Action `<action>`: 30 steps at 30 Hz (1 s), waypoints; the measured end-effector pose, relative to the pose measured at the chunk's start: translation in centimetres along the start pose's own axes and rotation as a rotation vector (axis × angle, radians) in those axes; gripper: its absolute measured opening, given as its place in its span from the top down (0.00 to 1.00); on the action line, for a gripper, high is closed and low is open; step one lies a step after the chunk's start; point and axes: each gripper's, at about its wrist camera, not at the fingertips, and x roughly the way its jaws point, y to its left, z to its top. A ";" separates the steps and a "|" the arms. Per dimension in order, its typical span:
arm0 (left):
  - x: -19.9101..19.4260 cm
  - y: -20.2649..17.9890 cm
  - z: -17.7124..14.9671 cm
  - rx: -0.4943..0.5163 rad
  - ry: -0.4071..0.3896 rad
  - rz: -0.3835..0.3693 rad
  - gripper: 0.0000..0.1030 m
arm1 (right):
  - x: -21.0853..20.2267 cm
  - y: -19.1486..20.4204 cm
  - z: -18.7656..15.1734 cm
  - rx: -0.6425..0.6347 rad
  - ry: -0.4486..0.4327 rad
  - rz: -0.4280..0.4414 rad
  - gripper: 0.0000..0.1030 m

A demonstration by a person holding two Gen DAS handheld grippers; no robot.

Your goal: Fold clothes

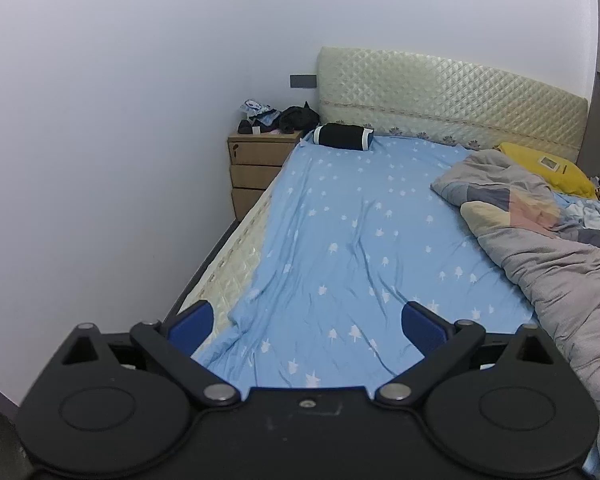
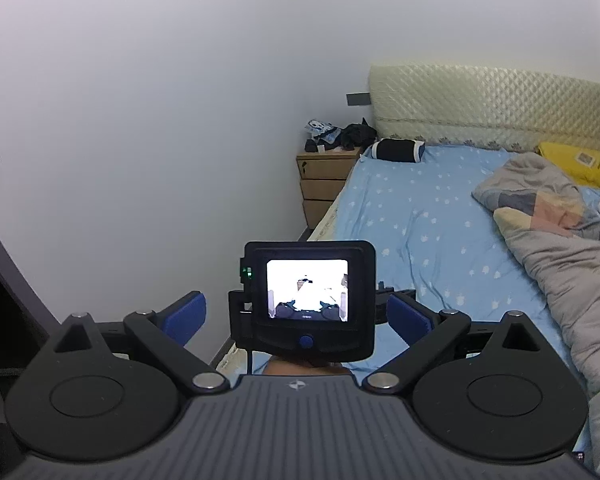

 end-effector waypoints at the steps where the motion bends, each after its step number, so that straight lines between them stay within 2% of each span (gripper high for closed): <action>1: -0.1 0.1 -0.1 0.000 0.002 0.001 0.02 | 0.0 0.1 -0.1 -0.007 0.005 -0.007 0.04; 5: -0.3 0.1 -0.2 0.001 0.005 -0.001 0.02 | 0.0 0.4 -0.2 -0.023 0.014 -0.032 0.04; 17: -0.4 0.3 -0.5 0.013 0.008 -0.012 0.02 | 0.1 -0.3 -0.1 -0.012 0.009 -0.031 0.04; 23: -0.1 0.9 -0.9 0.025 0.019 -0.018 0.02 | 0.5 -2.1 -0.2 0.012 -0.006 -0.051 0.04; 30: 0.0 2.1 -1.3 0.031 0.033 -0.007 0.02 | 0.6 -6.2 -0.9 0.059 -0.076 -0.148 0.04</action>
